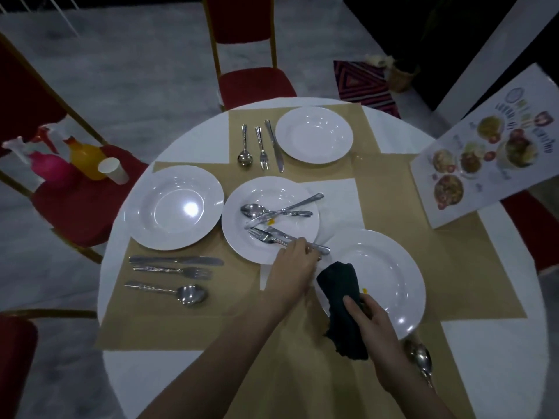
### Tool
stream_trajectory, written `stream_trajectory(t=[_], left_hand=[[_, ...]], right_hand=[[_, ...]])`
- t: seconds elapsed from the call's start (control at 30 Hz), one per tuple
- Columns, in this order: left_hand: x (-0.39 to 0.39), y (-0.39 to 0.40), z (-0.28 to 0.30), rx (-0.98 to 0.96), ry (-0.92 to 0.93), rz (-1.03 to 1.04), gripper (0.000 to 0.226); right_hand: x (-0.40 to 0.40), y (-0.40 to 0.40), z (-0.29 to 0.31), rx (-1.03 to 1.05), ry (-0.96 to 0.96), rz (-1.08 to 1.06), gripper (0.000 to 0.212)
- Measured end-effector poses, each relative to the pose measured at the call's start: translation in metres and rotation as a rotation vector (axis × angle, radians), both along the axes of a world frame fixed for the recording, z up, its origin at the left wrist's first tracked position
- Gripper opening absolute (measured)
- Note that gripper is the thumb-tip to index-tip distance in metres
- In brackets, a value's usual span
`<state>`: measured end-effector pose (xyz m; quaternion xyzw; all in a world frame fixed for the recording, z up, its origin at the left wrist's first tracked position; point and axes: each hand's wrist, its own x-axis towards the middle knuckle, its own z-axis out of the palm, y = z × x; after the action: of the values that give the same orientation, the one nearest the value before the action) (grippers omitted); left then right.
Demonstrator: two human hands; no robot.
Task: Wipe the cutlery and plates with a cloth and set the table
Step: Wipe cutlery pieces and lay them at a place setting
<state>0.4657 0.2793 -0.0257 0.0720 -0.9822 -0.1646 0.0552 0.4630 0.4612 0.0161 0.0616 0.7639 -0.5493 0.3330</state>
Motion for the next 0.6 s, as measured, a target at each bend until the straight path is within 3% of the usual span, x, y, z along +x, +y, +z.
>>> stream_trajectory(t=[0.17,0.23,0.4,0.6], left_hand=[[0.003,-0.008,-0.014,-0.195,0.076,-0.057,0.019],[0.006,-0.012,-0.016,-0.229,0.095,-0.099,0.027],[0.017,-0.024,-0.010,-0.160,0.178,-0.088,0.046],[0.046,-0.021,0.015,-0.095,0.182,0.022,0.038]], right_hand=[[0.002,-0.002,0.002,0.001,0.005,-0.026,0.023],[0.002,-0.004,0.005,-0.007,0.005,-0.027,0.022],[0.004,-0.005,0.006,-0.011,-0.003,-0.013,0.022],[0.007,-0.008,0.006,-0.005,-0.028,0.020,0.027]])
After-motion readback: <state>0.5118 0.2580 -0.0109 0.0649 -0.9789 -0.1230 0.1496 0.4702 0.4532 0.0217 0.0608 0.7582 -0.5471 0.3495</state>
